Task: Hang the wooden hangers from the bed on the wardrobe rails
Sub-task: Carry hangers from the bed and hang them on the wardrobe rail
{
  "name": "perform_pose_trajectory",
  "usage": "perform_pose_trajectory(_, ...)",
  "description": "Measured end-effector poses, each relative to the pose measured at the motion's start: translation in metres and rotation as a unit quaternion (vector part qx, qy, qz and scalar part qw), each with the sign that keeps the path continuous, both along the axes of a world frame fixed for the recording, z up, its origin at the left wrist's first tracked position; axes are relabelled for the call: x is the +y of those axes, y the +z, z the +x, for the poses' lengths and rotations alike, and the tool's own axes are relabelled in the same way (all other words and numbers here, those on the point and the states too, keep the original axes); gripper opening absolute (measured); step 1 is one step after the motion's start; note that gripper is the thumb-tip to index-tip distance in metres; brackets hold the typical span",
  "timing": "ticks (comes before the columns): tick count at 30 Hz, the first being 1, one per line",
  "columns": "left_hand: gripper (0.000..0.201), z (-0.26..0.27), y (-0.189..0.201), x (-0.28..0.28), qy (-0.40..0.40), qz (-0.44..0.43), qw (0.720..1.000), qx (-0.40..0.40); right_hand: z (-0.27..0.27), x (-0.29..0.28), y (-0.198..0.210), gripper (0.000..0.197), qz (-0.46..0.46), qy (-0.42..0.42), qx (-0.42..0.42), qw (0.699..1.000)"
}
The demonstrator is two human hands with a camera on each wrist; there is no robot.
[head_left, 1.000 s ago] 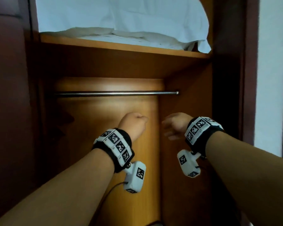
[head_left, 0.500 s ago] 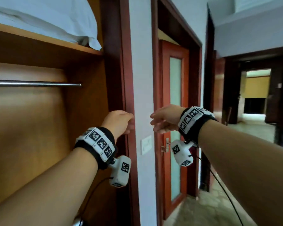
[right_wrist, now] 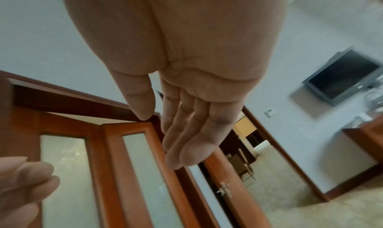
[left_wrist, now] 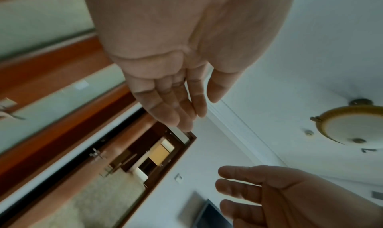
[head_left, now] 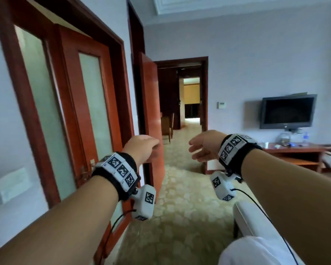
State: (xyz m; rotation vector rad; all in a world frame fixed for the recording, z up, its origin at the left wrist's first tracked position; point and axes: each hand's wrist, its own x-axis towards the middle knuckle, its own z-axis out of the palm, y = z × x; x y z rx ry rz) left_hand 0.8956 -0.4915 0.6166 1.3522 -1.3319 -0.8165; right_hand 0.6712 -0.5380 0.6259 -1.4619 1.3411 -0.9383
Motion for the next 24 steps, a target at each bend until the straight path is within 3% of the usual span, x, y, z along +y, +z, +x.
perform_pose_trajectory(7,0.014,-0.161,-0.067,-0.072,-0.133,0.07,0.988,-0.028,-0.168,-0.015,-0.084,0.021,0.071,-0.152,-0.019,0.986)
perform_pose_trajectory(12,0.017,-0.262,-0.135,-0.111,-0.251,0.142,0.957,-0.041,-0.268,0.002,-0.156,0.022,0.144,-0.262,-0.027,0.954)
perform_pose_trajectory(16,0.014,-0.333,-0.189,-0.145,-0.338,0.185,0.922,-0.041,-0.337,0.03,-0.202,0.02,0.192,-0.371,-0.035,0.908)
perform_pose_trajectory(24,0.012,-0.454,-0.265,-0.184,-0.477,0.268,0.834,-0.078,-0.421,0.102,-0.266,0.01,0.238,-0.572,-0.061,0.783)
